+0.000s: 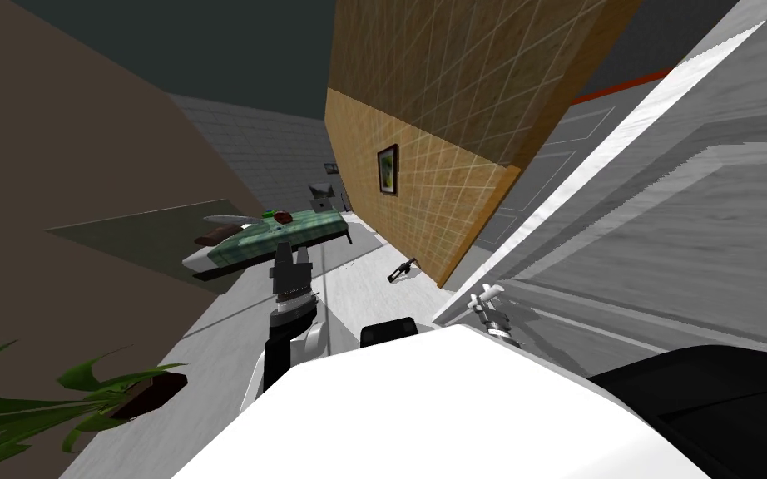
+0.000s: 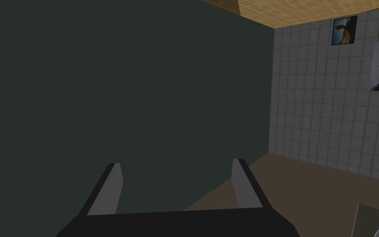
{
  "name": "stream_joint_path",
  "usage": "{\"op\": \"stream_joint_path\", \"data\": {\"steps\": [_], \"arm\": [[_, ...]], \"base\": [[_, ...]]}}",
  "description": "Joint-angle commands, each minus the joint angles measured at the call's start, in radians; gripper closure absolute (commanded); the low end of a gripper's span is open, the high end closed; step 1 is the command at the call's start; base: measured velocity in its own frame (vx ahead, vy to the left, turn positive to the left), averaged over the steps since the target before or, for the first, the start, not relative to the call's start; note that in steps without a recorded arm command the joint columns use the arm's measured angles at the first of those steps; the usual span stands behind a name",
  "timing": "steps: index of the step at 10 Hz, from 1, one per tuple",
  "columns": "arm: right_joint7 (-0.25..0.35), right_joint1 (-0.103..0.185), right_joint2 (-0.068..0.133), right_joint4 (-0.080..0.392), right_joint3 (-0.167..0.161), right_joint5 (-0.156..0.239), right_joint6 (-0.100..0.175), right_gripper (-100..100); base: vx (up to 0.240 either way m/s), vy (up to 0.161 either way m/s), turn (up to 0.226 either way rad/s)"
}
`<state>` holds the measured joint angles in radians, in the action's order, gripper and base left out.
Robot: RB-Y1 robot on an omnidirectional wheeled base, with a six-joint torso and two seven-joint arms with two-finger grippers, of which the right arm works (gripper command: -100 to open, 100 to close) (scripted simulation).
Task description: Pull the door open
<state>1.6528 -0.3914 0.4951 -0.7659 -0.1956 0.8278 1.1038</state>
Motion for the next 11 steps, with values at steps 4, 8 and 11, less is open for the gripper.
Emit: {"op": "stream_joint_path", "data": {"steps": [4,8,11], "arm": [[0.019,-0.017,0.012,-0.013,-0.045,-0.034,0.029,100],[0.041,-0.038,0.031,-0.031,-0.098,-0.075,0.067,100],[0.044,-0.041,0.033,-0.032,-0.117,-0.090,0.078,100]], "base": [[-0.191,0.014,0.044],[-0.233,0.023,0.043],[-0.133,0.000,0.027]]}}
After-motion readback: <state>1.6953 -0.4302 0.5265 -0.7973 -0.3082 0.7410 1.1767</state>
